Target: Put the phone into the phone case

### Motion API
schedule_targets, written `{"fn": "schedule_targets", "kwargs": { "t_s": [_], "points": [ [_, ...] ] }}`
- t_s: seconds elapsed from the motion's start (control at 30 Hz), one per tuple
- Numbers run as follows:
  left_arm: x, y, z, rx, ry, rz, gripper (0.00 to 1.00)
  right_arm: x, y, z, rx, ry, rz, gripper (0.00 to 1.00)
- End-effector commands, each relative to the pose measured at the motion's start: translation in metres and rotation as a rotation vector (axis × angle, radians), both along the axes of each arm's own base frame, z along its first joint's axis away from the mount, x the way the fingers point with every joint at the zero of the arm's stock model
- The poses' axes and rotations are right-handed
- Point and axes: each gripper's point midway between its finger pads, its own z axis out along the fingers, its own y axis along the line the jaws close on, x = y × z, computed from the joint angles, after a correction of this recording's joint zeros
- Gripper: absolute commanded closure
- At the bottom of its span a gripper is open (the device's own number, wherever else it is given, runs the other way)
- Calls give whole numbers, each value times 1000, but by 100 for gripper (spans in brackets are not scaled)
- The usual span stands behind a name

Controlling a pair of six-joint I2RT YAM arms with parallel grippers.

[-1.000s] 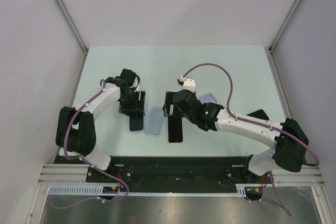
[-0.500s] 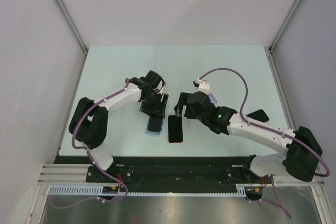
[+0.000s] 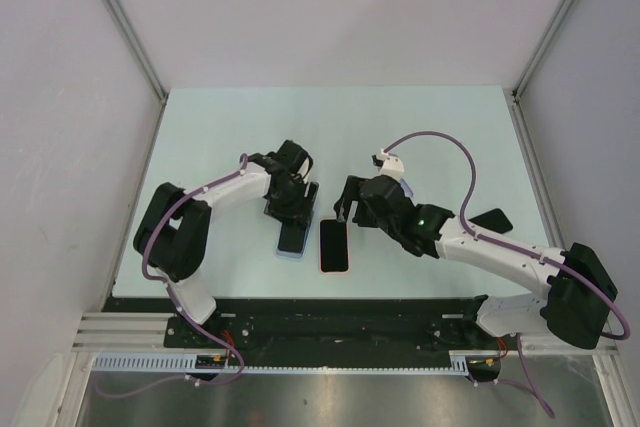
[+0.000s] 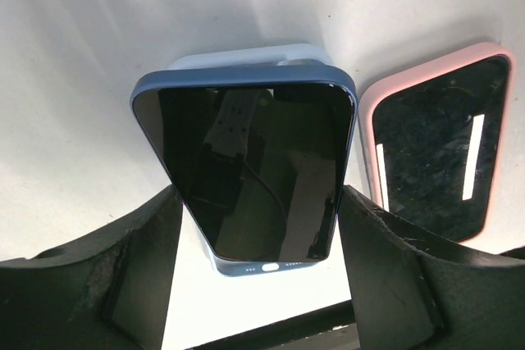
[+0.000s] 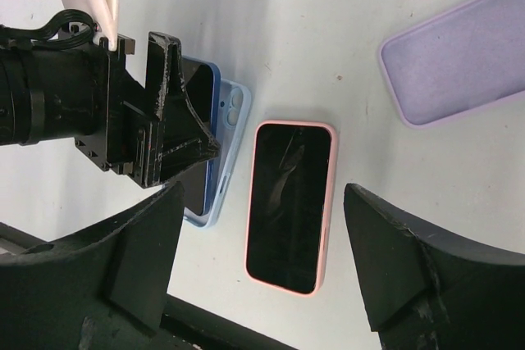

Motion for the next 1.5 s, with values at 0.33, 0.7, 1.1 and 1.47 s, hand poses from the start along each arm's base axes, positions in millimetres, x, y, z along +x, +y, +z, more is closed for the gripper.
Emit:
{"fn": "schedule_targets", "kwargs": {
  "t_s": [0.33, 0.7, 1.1, 1.47],
  "points": [
    [-11, 5, -6, 56, -5, -44, 37, 2, 1, 12, 56, -21, -21, 18],
    [-9, -4, 48, -52, -88, 22, 9, 2, 6, 14, 85, -15, -3, 18],
    [9, 49, 35, -313, 44, 350, 29, -8, 61, -12, 182, 80, 130, 31],
    [10, 59, -3, -277, 152, 342, 32, 2, 106, -69, 80, 133, 163, 43]
  ]
}}
